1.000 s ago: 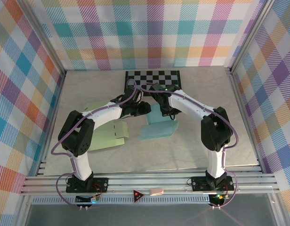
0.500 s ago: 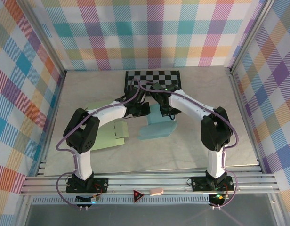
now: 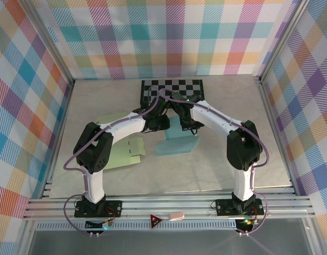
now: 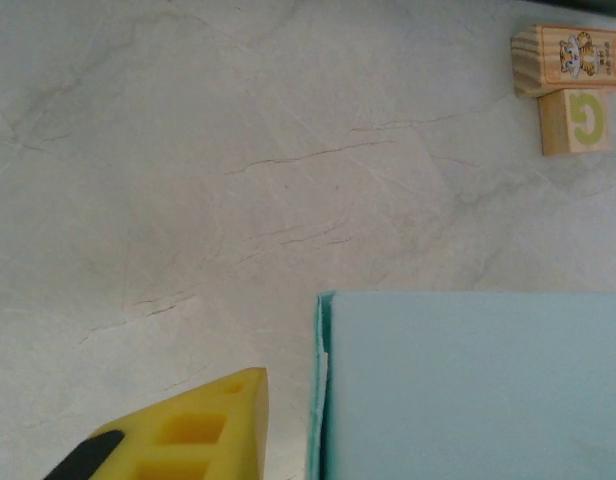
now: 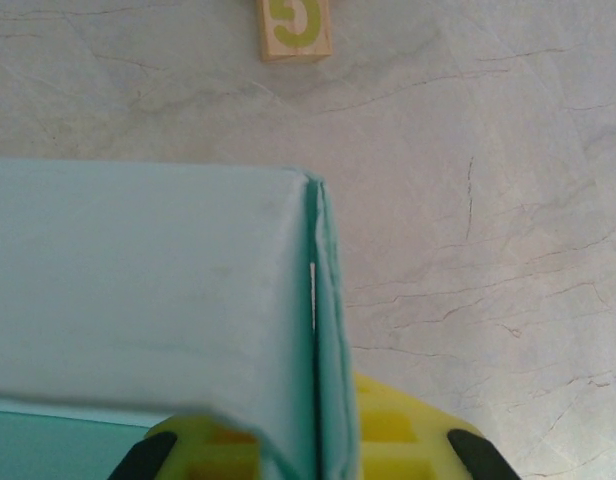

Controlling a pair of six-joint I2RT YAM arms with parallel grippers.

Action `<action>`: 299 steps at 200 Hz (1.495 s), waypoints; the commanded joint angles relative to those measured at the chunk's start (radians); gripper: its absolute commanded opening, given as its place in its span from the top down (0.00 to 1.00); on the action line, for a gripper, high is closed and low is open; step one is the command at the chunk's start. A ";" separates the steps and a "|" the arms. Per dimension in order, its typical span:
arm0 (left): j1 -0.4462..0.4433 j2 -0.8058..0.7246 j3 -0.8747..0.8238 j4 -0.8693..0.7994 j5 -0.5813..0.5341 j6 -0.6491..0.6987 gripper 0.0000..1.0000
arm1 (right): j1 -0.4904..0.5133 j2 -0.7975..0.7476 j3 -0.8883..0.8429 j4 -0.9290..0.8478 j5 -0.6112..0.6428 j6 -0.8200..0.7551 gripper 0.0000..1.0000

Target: Fold the paper box

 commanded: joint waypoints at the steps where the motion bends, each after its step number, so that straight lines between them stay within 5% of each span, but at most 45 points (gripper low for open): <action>1: 0.001 0.022 -0.022 0.000 0.009 0.007 0.74 | -0.004 0.004 0.030 -0.023 0.014 0.020 1.00; 41: 0.002 0.043 -0.008 0.004 0.022 0.012 0.81 | -0.004 0.000 0.024 -0.024 0.010 0.024 1.00; 60: 0.002 0.044 -0.008 -0.017 -0.009 0.009 1.00 | -0.004 -0.004 0.021 -0.023 0.010 0.028 1.00; 101: 0.001 0.020 -0.004 -0.055 -0.042 0.003 1.00 | -0.004 -0.001 0.019 -0.024 0.005 0.037 1.00; 117: 0.001 0.001 0.012 -0.066 -0.029 -0.008 0.66 | -0.004 0.004 0.020 -0.024 0.003 0.041 1.00; 130: 0.001 -0.028 0.032 -0.081 -0.016 -0.029 0.54 | -0.005 0.007 0.021 -0.027 -0.002 0.044 1.00; 223: 0.047 -0.203 0.145 -0.167 0.131 -0.216 0.42 | -0.090 0.002 -0.023 -0.013 -0.198 0.165 1.00; 261: 0.081 -0.232 0.244 -0.175 0.170 -0.217 0.43 | -0.205 -0.062 -0.169 0.031 -0.458 0.461 1.00; 299: 0.113 -0.265 0.292 -0.235 0.166 -0.189 0.44 | -0.256 -0.222 -0.492 0.279 -0.724 0.999 1.00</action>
